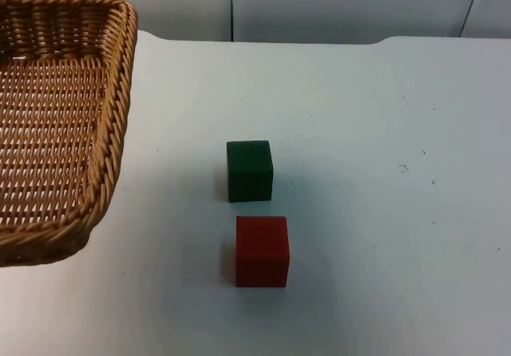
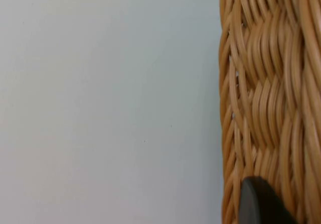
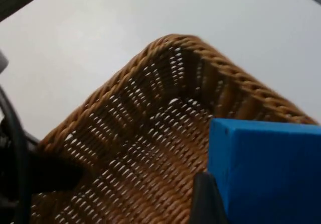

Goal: Pick up the basket with the left hand and place the blue cube into the basket with the right hand.

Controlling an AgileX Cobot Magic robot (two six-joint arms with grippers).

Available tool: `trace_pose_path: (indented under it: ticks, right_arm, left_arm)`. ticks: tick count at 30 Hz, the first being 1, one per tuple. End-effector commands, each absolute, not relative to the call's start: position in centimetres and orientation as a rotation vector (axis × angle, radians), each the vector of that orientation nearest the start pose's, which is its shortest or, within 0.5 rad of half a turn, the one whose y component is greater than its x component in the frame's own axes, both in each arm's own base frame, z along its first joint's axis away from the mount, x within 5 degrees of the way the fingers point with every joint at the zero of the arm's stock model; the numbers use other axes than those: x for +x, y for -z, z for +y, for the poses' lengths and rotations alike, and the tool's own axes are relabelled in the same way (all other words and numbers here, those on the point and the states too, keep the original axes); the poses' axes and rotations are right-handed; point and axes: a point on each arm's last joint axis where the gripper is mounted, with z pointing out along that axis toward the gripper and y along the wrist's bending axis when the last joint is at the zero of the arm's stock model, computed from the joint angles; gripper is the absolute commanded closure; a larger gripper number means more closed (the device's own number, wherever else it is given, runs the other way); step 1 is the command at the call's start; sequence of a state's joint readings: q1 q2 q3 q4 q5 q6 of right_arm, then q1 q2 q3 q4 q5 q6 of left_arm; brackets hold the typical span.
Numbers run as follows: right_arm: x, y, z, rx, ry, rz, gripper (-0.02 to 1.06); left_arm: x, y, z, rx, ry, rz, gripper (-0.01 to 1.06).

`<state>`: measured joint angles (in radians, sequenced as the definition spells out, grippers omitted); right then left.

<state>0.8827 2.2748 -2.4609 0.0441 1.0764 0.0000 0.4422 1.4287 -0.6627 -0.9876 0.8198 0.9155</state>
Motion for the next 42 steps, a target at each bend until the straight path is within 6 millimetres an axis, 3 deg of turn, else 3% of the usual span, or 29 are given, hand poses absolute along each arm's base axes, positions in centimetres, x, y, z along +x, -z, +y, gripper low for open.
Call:
trace_pose_path:
  ticks: [1,5,6,10,16,21,22,25,26,29,35,42]
  right_arm:
    - [31.5,-32.3,41.1,-1.066,-0.507,2.2,1.05]
    - [31.1,-28.8,43.1,-1.115,-0.511,2.236,1.05]
    - [31.1,-28.8,43.1,-1.115,-0.511,2.236,1.05]
    - [31.3,-25.6,44.0,-1.146,-0.502,2.3,1.05]
    - [31.4,-23.4,44.4,-1.165,-0.489,2.348,1.04]
    - [31.5,-22.5,44.5,-1.165,-0.483,2.373,0.9]
    - [31.5,-22.2,44.5,-1.168,-0.477,2.378,0.83]
    - [31.5,-22.2,44.5,-1.168,-0.477,2.379,0.55]
    - [31.5,-22.2,44.5,-1.168,-0.477,2.379,0.55]
    - [31.5,-22.3,44.5,-1.169,-0.477,2.379,0.36]
    - [31.4,-22.9,44.3,-1.17,-0.478,2.377,0.29]
    - [31.2,-27.2,42.5,-1.173,-0.345,2.308,0.29]
  left_arm:
    - [23.3,-20.3,4.7,-0.284,0.747,2.503,1.05]
    - [23.3,-20.3,4.7,-0.284,0.747,2.503,1.05]
    - [23.3,-20.3,4.7,-0.284,0.747,2.503,1.05]
    - [23.3,-20.4,4.7,-0.285,0.748,2.502,1.05]
    - [23.3,-20.4,4.7,-0.289,0.75,2.499,1.05]
    - [23.3,-20.4,4.7,-0.29,0.754,2.498,1.05]
    - [23.3,-20.4,4.7,-0.29,0.754,2.498,1.05]
    - [23.4,-20.4,4.7,-0.293,0.757,2.495,1.05]
    - [23.4,-20.4,4.7,-0.293,0.757,2.495,1.05]
    - [23.4,-20.4,4.7,-0.293,0.757,2.495,1.05]
    - [23.4,-20.4,4.7,-0.294,0.758,2.494,1.05]
    - [23.4,-20.4,4.7,-0.296,0.759,2.492,1.05]
